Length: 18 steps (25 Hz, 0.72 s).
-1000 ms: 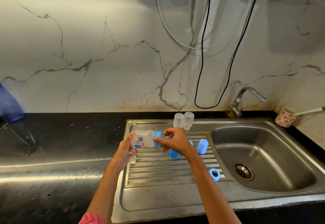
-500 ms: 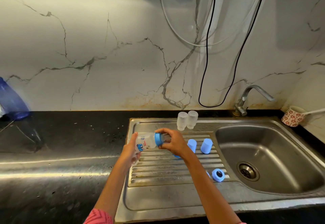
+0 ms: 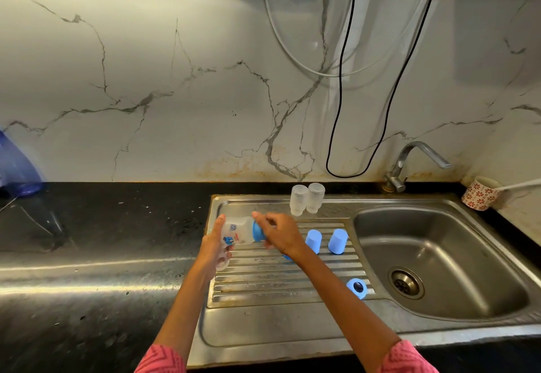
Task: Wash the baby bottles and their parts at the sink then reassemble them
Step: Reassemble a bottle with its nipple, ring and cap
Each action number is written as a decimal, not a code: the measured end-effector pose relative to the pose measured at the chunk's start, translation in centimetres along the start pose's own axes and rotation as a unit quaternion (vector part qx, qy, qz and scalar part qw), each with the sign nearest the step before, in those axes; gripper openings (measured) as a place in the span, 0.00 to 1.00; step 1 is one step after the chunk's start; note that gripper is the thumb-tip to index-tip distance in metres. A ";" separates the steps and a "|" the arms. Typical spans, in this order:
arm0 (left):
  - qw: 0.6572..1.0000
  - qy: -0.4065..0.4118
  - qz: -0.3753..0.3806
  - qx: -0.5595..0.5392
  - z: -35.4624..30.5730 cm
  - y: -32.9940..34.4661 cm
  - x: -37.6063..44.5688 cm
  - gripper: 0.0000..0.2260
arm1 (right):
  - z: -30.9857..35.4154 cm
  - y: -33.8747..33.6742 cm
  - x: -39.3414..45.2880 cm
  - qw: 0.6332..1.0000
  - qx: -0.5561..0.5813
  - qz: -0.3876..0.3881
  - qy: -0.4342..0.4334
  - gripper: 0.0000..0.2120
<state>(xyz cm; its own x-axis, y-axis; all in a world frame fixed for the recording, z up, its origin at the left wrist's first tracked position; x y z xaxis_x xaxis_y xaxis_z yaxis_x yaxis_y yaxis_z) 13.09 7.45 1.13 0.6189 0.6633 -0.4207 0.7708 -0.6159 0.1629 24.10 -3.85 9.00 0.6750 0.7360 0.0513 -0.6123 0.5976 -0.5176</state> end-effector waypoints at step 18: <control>0.992 0.010 -0.107 -0.063 1.1 -2.4 -0.3 0.24 | 0.3 4.5 -3.1 0.990 0.124 0.019 0.068 0.22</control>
<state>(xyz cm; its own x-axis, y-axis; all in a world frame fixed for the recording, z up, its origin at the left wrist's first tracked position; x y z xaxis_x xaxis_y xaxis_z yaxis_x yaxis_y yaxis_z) 10.86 8.26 -0.06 0.4415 0.7824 -0.4392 0.8966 -0.4037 0.1820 19.15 -3.34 6.82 0.6886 0.7197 -0.0889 -0.7092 0.6427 -0.2896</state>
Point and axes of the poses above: each hand's wrist, its own x-axis towards the middle knuckle, its own y-axis out of the palm, z = x × y, the point moved 10 cm from there along x, towards the middle knuckle, and after that the axes turned 1 degree about -z, right-handed, at the moved point
